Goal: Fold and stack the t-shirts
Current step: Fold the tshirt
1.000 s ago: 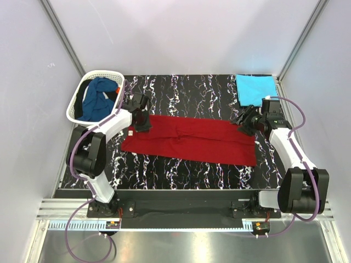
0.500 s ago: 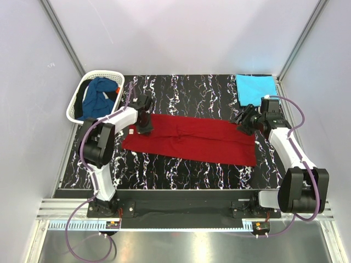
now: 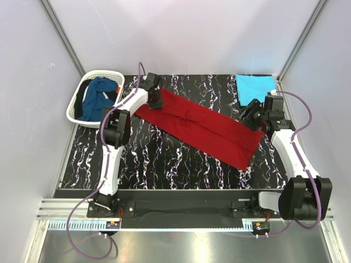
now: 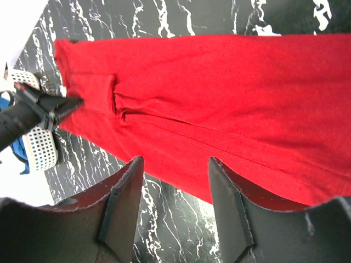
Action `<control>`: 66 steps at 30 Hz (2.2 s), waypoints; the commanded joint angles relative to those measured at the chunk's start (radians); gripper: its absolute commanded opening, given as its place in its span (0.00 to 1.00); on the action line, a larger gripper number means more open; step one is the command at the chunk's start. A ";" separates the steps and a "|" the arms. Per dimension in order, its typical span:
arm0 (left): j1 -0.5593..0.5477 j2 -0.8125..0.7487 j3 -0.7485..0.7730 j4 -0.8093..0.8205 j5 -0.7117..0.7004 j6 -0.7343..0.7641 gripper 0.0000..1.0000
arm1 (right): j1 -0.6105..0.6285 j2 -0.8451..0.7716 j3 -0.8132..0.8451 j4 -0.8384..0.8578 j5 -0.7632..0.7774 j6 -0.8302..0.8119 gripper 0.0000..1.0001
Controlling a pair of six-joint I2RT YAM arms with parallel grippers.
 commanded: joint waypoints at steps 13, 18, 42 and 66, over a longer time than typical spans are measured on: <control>-0.159 -0.346 -0.071 0.062 0.139 0.030 0.09 | 0.009 -0.108 0.067 -0.046 0.085 -0.036 0.59; -0.318 -0.417 -0.283 0.174 0.135 -0.025 0.06 | 0.007 -0.157 0.083 -0.128 0.087 -0.056 0.59; -0.532 -0.230 -0.412 0.156 -0.020 -0.102 0.00 | 0.007 -0.231 0.195 -0.290 0.047 -0.096 0.59; -0.112 -0.666 -0.704 0.027 -0.149 -0.004 0.09 | 0.147 0.160 0.093 -0.185 -0.119 -0.170 0.53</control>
